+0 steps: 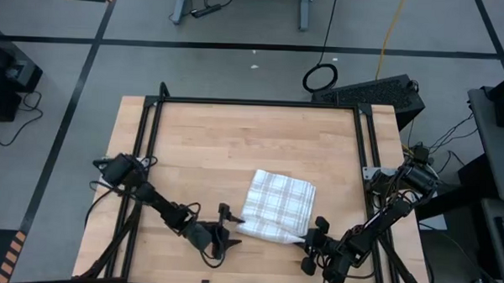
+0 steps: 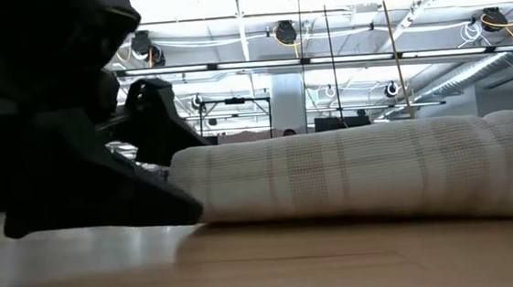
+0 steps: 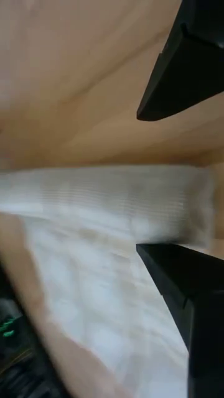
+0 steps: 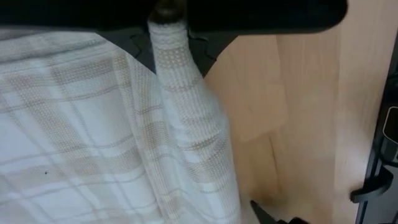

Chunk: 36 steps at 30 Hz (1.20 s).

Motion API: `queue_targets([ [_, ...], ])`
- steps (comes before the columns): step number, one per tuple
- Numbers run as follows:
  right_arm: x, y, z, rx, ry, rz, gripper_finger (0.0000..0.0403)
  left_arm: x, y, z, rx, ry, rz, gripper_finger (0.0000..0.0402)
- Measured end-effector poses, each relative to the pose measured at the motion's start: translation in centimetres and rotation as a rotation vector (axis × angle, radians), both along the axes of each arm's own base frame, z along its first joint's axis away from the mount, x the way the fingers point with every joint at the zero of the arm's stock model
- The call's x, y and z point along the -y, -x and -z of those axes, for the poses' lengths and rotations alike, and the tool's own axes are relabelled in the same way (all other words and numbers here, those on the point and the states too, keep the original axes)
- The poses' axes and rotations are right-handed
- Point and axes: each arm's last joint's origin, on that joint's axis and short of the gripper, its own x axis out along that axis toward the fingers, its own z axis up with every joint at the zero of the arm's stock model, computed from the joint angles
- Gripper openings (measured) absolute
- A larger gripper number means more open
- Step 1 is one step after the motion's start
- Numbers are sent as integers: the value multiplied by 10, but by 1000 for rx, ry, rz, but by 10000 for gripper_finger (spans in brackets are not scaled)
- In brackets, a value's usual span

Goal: Roll towel
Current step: Roll the white towel

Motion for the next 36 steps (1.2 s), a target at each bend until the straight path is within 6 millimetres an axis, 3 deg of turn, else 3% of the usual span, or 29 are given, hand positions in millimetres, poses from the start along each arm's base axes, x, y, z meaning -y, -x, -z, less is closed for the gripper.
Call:
queue_targets([
  [5,0,0,0,2,-13,9,7,4,-5,7,92,-69,25,319],
  [9,0,0,0,1,-14,10,7,0,-16,10,72,-79,4,277],
  [13,0,0,0,-2,-10,6,7,-6,-24,9,61,-39,-38,197],
  [19,-1,-1,-1,-1,6,-18,10,-9,-23,-5,-6,141,-41,31],
  [27,-8,-8,-8,28,120,-190,16,-11,-10,-53,-187,696,-98,48],
  [32,-7,-19,-11,29,-2,-204,17,-10,-7,-54,-269,841,-137,36],
  [36,-2,-26,-10,-28,-86,-229,21,-17,-11,-41,-330,864,-163,33],
])
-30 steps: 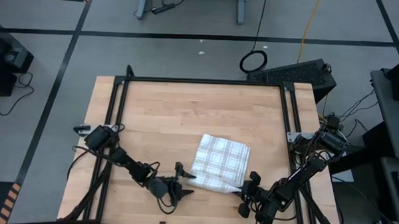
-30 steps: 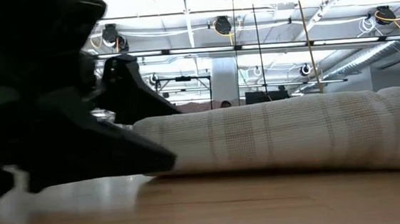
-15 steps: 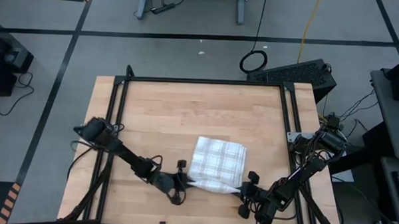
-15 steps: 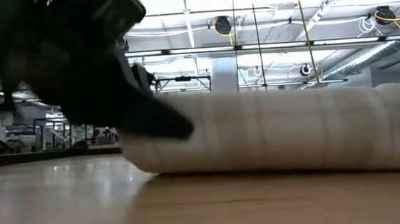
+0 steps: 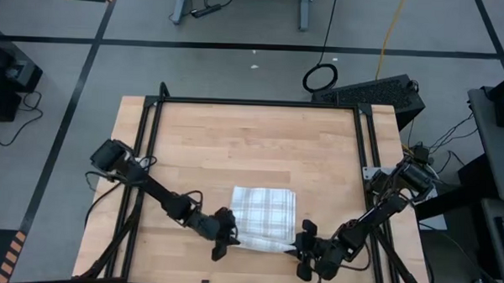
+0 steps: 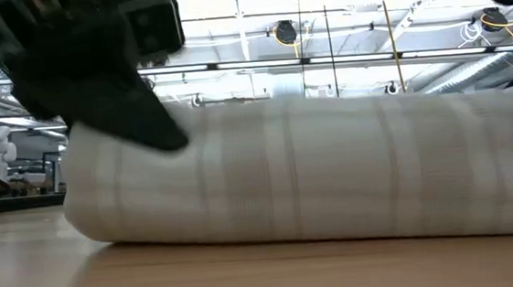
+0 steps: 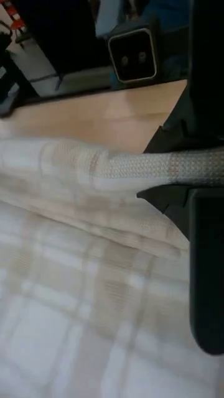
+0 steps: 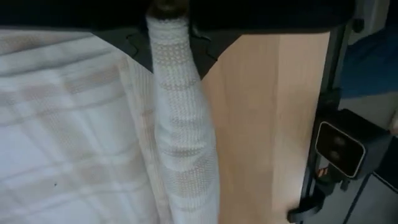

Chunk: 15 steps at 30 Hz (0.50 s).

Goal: Roll towel
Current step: Roll the white towel

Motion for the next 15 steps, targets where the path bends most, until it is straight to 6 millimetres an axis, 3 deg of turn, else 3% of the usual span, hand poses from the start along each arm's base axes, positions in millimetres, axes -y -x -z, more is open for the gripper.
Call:
queue_targets([
  [8,13,-6,-2,-96,-22,-7,78,-21,-11,12,-94,87,-37,33],
  [15,21,16,-32,-156,12,-15,148,-28,-15,11,-108,143,-68,33],
])
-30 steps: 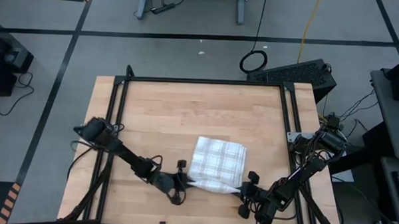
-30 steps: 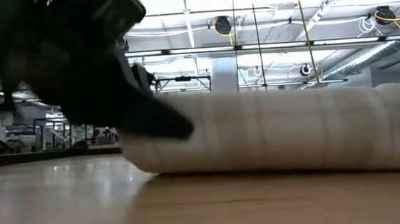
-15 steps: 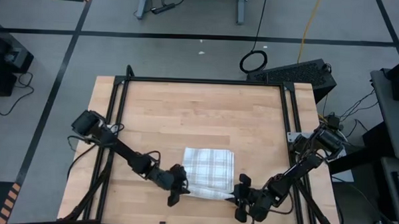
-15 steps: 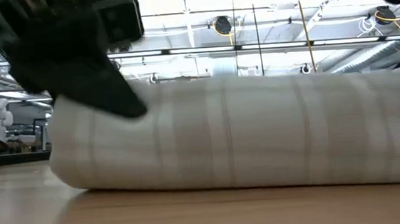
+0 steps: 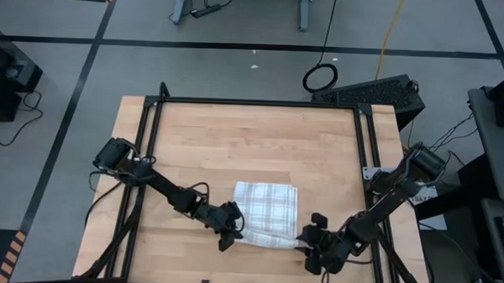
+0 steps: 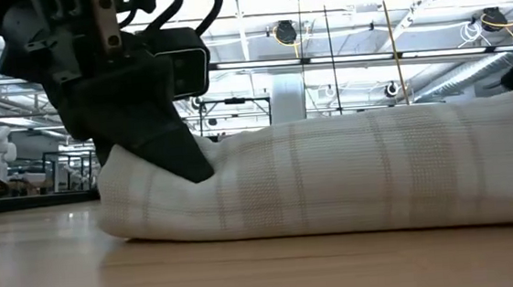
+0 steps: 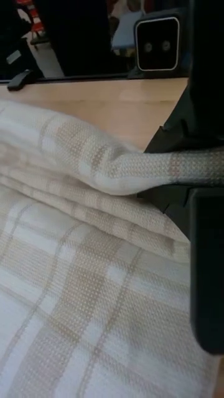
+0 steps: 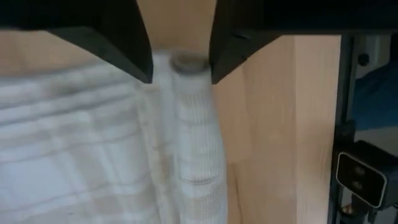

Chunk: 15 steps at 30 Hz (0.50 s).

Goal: Roll towel
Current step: Roll the white towel

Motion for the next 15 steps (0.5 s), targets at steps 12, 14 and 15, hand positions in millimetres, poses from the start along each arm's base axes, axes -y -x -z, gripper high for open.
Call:
queue_targets([
  [12,-32,14,-11,335,295,-160,256,-1,-1,-1,7,6,-53,31],
  [14,-32,8,1,327,322,-150,269,-1,-1,-1,9,4,-59,31],
  [15,-31,5,7,321,342,-129,273,-1,-1,-1,8,5,-60,31],
])
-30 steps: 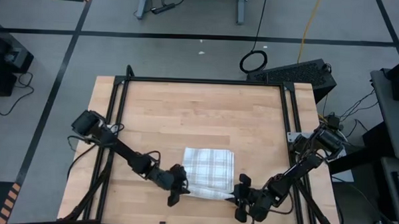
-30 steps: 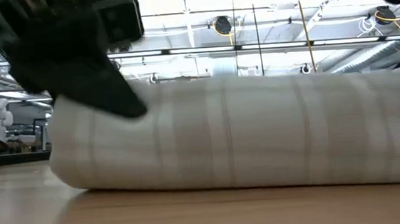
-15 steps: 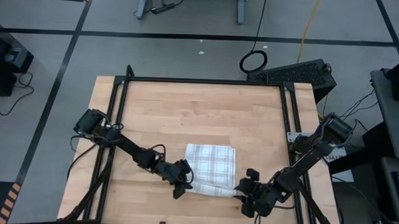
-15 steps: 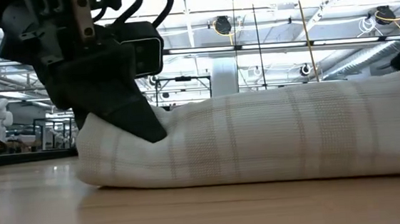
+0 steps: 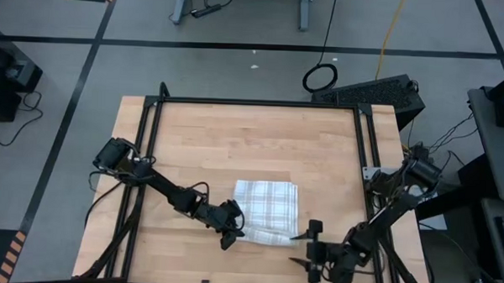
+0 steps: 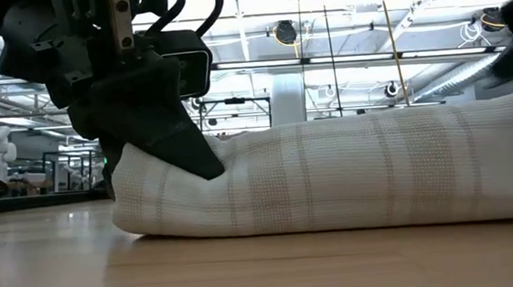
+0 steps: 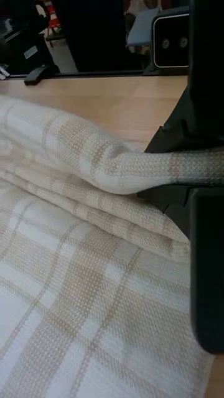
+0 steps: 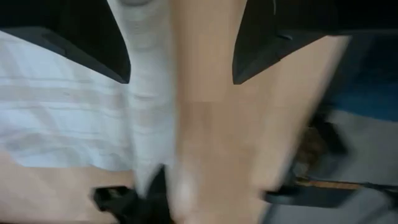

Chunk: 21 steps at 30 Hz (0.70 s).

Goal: Roll towel
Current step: Roll the white towel

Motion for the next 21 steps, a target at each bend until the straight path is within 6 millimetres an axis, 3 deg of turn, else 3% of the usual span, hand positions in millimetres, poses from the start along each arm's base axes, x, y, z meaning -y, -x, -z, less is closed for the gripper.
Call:
queue_targets([
  [3,6,-7,12,-6,46,59,272,0,0,0,0,0,-1,31],
  [7,15,-16,17,-26,57,105,237,0,0,0,1,-2,0,31],
  [11,27,-27,20,-89,-49,150,160,0,0,0,2,-4,1,31],
  [17,30,-32,16,-181,-191,85,19,11,4,-1,3,37,46,31],
  [21,27,-34,-4,-221,-414,-7,27,31,8,-11,83,127,142,32],
])
